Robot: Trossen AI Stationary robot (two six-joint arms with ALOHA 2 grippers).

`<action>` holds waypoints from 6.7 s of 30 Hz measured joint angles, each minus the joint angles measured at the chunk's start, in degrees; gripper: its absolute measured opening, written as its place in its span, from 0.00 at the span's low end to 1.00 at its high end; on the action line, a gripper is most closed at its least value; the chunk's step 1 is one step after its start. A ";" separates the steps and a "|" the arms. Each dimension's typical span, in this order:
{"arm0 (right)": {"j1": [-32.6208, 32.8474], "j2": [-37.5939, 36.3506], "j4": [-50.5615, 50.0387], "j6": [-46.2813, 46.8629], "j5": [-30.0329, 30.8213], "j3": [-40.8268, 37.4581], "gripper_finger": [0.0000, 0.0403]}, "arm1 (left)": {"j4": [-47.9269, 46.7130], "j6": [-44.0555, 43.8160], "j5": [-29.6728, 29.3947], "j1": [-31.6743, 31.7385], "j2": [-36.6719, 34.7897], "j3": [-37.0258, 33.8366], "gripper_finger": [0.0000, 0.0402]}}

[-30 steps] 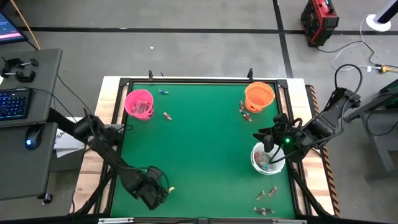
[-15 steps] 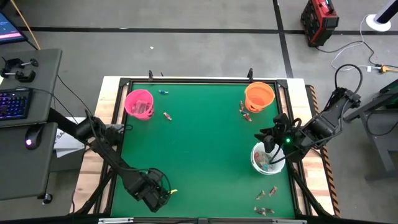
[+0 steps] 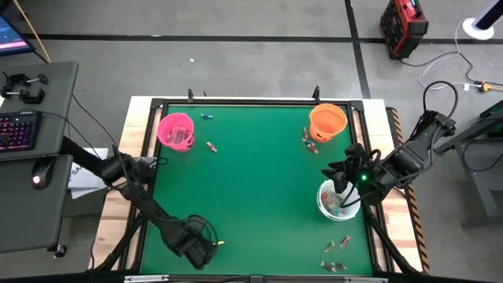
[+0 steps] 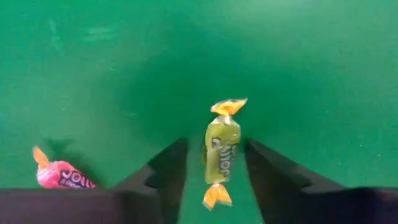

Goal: Sort candy by brand, put in halloween buckets
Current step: Put the green candy into the orange bucket, then put the pink candy into the orange bucket

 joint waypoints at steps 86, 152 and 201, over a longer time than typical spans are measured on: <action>-43.04 1.93 12.98 -7.45 5.45 0.02 0.51 | 51.41 100.63 6.77 65.90 38.20 57.90 0.50; -43.04 -3.38 16.73 -26.99 8.16 0.02 0.51 | 0.54 149.93 -7.03 70.04 -8.62 -9.84 0.53; -43.01 -4.21 33.05 -27.41 10.01 0.02 0.51 | 47.00 104.65 9.14 62.45 20.04 37.88 0.00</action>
